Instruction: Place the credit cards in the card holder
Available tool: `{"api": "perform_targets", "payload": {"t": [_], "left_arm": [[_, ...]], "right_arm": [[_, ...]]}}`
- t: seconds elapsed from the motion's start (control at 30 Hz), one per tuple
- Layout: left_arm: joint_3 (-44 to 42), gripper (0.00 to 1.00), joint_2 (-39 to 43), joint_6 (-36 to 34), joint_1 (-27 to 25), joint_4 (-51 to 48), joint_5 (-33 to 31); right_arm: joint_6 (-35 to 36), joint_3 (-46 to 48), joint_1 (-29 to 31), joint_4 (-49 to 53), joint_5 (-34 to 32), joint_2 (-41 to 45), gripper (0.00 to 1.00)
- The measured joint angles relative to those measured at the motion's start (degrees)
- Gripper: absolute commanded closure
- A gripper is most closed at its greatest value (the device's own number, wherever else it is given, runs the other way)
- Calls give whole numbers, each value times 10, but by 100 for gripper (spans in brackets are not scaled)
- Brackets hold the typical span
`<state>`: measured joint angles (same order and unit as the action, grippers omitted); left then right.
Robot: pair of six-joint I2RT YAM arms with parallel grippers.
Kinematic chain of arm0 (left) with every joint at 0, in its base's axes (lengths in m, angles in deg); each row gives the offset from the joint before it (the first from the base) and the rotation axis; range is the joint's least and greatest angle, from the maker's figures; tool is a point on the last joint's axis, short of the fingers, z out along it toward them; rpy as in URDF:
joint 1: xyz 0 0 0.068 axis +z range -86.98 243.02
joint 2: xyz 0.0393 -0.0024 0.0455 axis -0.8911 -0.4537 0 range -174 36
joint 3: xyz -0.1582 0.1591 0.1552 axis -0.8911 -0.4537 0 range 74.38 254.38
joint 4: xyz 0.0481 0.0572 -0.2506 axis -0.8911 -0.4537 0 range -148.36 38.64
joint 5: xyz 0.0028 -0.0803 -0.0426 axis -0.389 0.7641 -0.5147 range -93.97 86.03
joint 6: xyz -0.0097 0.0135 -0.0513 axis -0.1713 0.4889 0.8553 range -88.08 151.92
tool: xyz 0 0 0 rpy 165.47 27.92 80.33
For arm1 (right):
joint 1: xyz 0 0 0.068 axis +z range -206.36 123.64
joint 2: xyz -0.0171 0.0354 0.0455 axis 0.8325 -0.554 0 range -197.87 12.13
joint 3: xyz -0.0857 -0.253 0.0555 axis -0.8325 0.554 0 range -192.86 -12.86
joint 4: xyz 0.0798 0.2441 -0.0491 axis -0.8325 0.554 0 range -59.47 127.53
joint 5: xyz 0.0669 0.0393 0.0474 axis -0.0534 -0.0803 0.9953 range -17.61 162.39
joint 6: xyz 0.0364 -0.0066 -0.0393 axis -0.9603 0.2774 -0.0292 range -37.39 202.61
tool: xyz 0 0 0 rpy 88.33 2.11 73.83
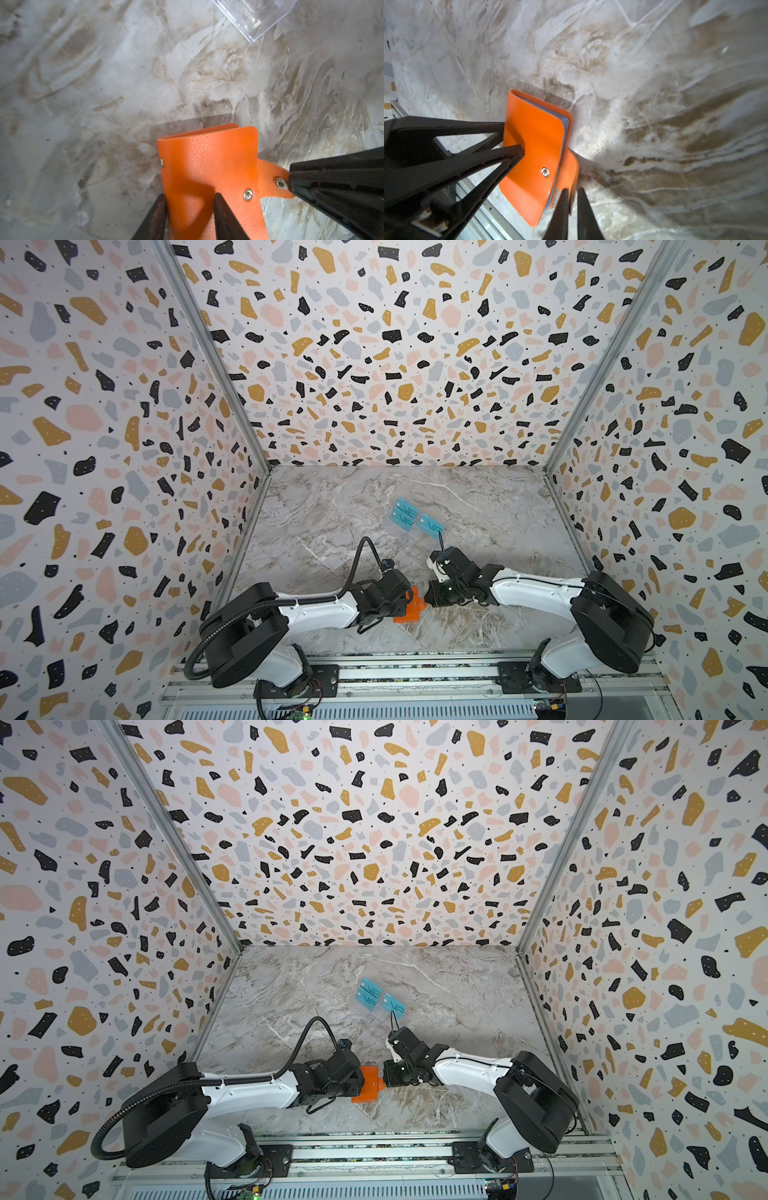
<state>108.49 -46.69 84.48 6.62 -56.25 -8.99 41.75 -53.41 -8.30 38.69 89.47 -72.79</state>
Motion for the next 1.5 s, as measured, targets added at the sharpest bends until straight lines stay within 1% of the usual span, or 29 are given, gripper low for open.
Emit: {"api": "perform_targets", "payload": {"t": [0.17, 0.3, 0.4, 0.6, 0.7, 1.17, 1.5], "left_arm": [[0, 60, 0, 2, 0, 0, 0], [0, 60, 0, 2, 0, 0, 0], [0, 60, 0, 2, 0, 0, 0], [0, 61, 0, 3, 0, 0, 0], [0, 61, 0, 4, 0, 0, 0], [0, 61, 0, 6, 0, 0, 0], [0, 62, 0, 7, 0, 0, 0]], "right_arm": [[0, 2, -1, 2, 3, 2, 81], [1, 4, -1, 4, 3, 2, 84], [3, 4, -1, 4, 3, 2, 90], [7, 4, -2, 7, 3, 2, 95], [9, 5, -3, 4, 8, 2, 100], [26, 11, -8, -50, 79, -7, 100], [40, -3, -7, -64, 100, -38, 100]]}}
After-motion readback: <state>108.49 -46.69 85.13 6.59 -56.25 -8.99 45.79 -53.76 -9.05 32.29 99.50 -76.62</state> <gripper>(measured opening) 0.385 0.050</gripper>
